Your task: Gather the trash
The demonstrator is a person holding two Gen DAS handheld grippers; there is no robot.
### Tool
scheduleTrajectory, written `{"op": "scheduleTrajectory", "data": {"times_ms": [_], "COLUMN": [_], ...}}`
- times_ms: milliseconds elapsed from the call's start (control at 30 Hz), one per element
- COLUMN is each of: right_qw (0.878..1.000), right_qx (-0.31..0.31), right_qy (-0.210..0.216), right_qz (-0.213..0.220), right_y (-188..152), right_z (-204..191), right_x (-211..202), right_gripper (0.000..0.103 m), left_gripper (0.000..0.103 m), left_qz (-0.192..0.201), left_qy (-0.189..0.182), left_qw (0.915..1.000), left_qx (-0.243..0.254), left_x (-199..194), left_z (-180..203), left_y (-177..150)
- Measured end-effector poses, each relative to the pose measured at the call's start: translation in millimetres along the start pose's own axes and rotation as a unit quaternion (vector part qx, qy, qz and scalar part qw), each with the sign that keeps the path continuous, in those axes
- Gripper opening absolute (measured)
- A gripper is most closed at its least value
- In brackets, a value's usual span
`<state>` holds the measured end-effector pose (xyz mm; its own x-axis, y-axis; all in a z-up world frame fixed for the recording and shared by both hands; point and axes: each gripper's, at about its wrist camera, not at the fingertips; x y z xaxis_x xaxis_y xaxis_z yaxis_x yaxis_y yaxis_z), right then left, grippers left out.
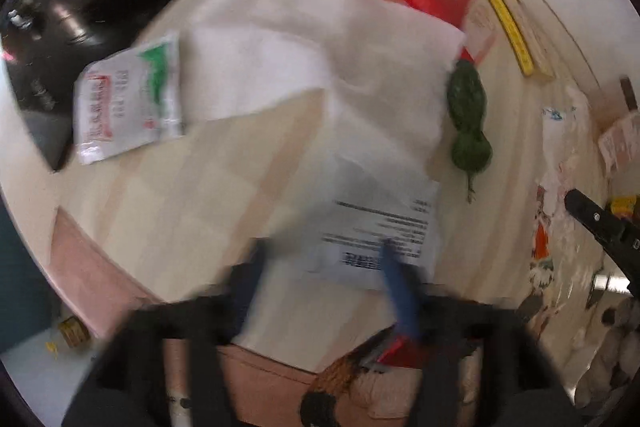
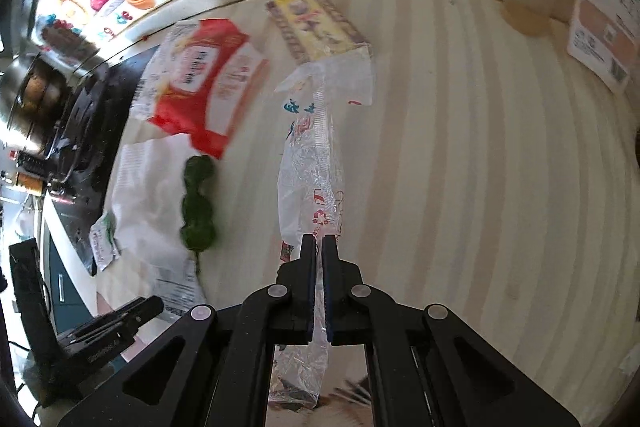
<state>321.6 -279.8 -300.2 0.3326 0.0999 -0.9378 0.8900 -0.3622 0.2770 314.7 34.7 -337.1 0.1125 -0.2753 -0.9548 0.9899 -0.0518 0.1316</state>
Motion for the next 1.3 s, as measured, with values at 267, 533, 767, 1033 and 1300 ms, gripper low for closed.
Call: {"op": "scheduleTrajectory", "data": {"times_ms": [267, 533, 767, 1033, 1300], "right_qw": [0.999, 0.999, 0.999, 0.998, 0.998], "right_qx": [0.035, 0.044, 0.037, -0.015, -0.043], "right_qy": [-0.005, -0.006, 0.002, 0.043, 0.040], "right_qz": [-0.003, -0.002, 0.013, 0.032, 0.008], "right_y": [-3.2, -6.4, -1.2, -1.2, -15.3], "right_z": [30.0, 34.5, 29.7, -27.2, -72.1], "right_x": [4.9, 8.2, -14.3, -52.3, -39.1], "right_gripper": [0.003, 0.003, 0.003, 0.003, 0.003], "left_gripper": [0.065, 0.000, 0.000, 0.000, 0.001], "left_qz": [0.004, 0.019, 0.059, 0.117, 0.103], "left_qy": [0.073, 0.113, 0.099, 0.092, 0.028], "left_qw": [0.9964, 0.9901, 0.9908, 0.9888, 0.9938], "left_qx": [0.043, 0.081, 0.071, 0.016, -0.034], "left_x": [29.5, 46.5, 17.5, -60.2, -97.1], "left_z": [48.3, 71.5, 42.9, -11.4, -53.3], "left_y": [3.9, -7.9, -27.6, -18.7, -39.3]}}
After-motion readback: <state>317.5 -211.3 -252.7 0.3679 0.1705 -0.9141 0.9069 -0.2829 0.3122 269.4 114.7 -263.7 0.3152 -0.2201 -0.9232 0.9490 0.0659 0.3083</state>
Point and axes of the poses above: each gripper's, at about its wrist camera, not at the fingertips, and x roughly the way its jaws point, z to its right, y to its top, and after that the axes turned 1 degree about -y, right-handed
